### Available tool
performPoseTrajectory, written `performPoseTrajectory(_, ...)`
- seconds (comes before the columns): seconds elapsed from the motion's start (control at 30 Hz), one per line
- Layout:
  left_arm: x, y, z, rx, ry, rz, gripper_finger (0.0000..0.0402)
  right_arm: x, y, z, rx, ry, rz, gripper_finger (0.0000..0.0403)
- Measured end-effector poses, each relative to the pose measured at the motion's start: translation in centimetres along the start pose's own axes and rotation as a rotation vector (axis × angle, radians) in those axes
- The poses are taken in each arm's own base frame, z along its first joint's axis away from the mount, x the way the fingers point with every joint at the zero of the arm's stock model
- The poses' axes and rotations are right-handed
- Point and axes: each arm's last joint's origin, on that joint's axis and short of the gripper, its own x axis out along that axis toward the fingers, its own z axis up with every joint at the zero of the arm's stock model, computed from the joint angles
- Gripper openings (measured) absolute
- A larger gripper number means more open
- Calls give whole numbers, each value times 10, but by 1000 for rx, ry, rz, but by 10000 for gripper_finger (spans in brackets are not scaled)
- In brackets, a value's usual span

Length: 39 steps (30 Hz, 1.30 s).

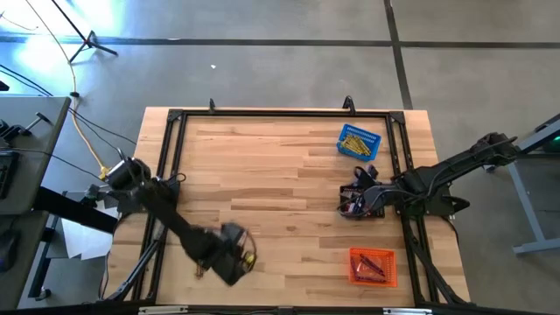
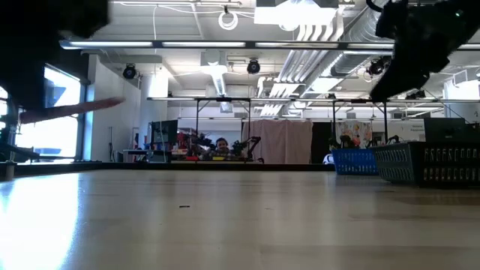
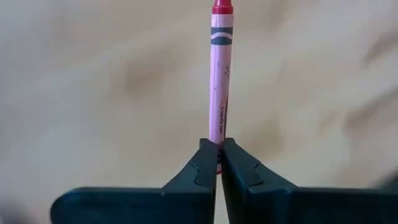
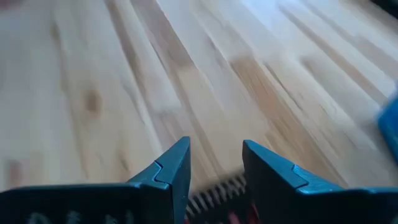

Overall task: Sort crayons
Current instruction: Put the red crayon into the black bin

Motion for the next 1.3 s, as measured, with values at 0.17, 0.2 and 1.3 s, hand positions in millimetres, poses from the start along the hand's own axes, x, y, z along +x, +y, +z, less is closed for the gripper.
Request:
performPoseTrajectory(0.17,-11,-7,53,180,-366,-36,1,1,6,18,36,-157,67,132)
performPoseTrajectory(0.2,-12,-9,62,207,-433,-36,1,1,7,22,48,-189,74,132)
performPoseTrajectory(1.3,-21,-60,173,447,-893,-191,0,43,31,79,121,-687,259,159)
